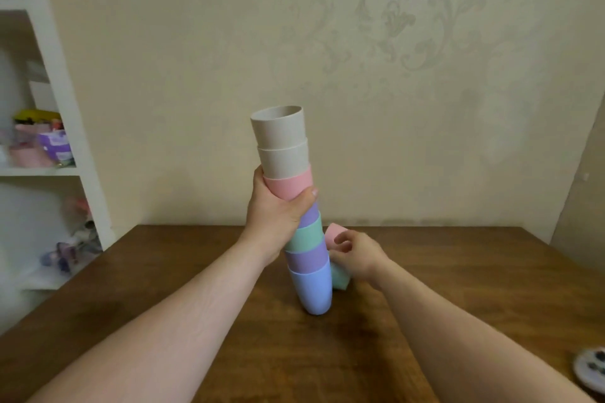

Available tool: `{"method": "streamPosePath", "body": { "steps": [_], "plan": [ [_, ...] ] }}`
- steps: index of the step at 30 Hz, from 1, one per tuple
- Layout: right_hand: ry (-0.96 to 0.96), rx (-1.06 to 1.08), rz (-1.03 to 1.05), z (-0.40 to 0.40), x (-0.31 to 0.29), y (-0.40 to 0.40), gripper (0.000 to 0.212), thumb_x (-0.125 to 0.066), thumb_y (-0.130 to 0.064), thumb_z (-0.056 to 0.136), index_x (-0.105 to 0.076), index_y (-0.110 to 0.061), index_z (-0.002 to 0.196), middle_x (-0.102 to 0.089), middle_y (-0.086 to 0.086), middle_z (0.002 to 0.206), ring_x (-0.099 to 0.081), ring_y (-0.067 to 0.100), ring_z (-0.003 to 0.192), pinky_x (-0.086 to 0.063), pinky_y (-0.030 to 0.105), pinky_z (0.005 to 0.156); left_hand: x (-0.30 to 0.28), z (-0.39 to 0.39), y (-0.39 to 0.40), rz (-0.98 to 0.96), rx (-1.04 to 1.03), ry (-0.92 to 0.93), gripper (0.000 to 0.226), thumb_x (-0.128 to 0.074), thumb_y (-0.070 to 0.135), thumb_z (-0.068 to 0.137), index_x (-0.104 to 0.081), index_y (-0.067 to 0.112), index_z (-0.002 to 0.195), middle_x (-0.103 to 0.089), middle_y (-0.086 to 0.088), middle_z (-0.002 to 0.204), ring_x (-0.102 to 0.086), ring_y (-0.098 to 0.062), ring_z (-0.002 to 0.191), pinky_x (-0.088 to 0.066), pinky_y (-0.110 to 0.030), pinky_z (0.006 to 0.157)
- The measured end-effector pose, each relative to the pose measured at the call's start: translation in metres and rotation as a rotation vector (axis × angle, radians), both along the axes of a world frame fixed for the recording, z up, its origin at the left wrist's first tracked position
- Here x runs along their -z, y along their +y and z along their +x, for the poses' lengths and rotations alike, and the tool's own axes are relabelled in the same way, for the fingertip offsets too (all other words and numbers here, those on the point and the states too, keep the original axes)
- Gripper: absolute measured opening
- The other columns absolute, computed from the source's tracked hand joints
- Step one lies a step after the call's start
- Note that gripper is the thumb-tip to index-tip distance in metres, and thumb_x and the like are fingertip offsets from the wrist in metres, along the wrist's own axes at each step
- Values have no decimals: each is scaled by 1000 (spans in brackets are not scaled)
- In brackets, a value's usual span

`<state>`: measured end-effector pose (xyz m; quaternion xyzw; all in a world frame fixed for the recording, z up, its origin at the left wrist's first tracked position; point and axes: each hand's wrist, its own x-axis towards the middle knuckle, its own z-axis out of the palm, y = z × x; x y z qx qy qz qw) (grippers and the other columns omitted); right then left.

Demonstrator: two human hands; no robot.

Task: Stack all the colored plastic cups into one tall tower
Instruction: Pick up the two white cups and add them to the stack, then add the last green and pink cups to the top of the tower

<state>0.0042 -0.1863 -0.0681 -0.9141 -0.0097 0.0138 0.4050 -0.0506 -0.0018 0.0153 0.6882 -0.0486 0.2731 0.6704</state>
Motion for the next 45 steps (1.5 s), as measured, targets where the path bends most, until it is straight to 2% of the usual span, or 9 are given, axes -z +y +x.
{"method": "streamPosePath", "body": {
  "steps": [5,10,14,17,22,26,31,38,45],
  "plan": [
    [44,-80,-138,-4,14,3,54,-83,-46,83,-48,-22,116,-66,6,121,-60,26,103,-53,40,87,0,2,-3,54,89,-12,67,-91,32,70,-53,38,125,-76,8,119,-78,-10,102,-65,-38,88],
    [161,-176,-392,-7,-4,-20,105,-94,-33,69,-35,-28,156,-49,4,157,-60,30,128,-60,45,98,-2,0,-16,117,167,-19,68,-91,33,69,-54,38,126,-77,11,117,-77,-9,103,-64,-35,88],
    [289,-165,-667,-20,-14,-48,102,-91,-27,78,-34,-30,163,-36,13,155,-53,38,137,-53,45,108,-2,-3,-29,135,177,-7,73,-92,36,67,-54,35,130,-77,10,117,-77,-12,104,-64,-40,89],
    [265,-87,-541,-33,-9,-70,103,-94,-36,63,-43,-37,152,-45,7,145,-52,38,134,-50,49,111,-3,-3,-34,102,125,-10,83,-89,45,60,-54,32,134,-77,8,119,-77,-18,107,-65,-50,95],
    [75,183,56,-31,60,-101,118,-97,-54,29,-49,-50,137,-69,-14,127,-61,23,128,-52,48,110,-3,-12,-43,89,62,6,89,-89,49,58,-55,36,139,-77,11,122,-77,-19,109,-64,-52,95],
    [6,292,194,-63,54,-85,106,-103,-46,46,-50,-44,138,-68,-9,127,-57,28,130,-51,49,109,-2,-19,-49,58,53,10,89,-93,48,61,-54,42,141,-77,11,126,-76,-23,113,-64,-55,96],
    [-69,257,413,-69,37,-79,122,-105,-36,59,-32,-36,157,-62,-10,134,-59,23,128,-51,43,110,-11,-27,-48,30,107,22,101,-96,48,55,-51,36,145,-75,10,128,-76,-18,113,-64,-54,99],
    [-77,311,279,-76,19,-75,104,-100,-32,71,-42,-28,157,-64,-1,143,-61,25,126,-54,41,104,-60,-33,-55,57,58,-44,92,-94,56,58,-41,58,134,-74,17,123,-77,-16,110,-64,-48,97],
    [-275,340,341,-84,-73,-76,84,-97,-42,70,-49,-22,137,-68,2,124,-68,24,107,-60,43,93,-65,-27,-62,37,15,-16,67,-87,58,77,-58,38,134,-76,18,113,-76,-14,105,-61,-36,88]
  ]
}}
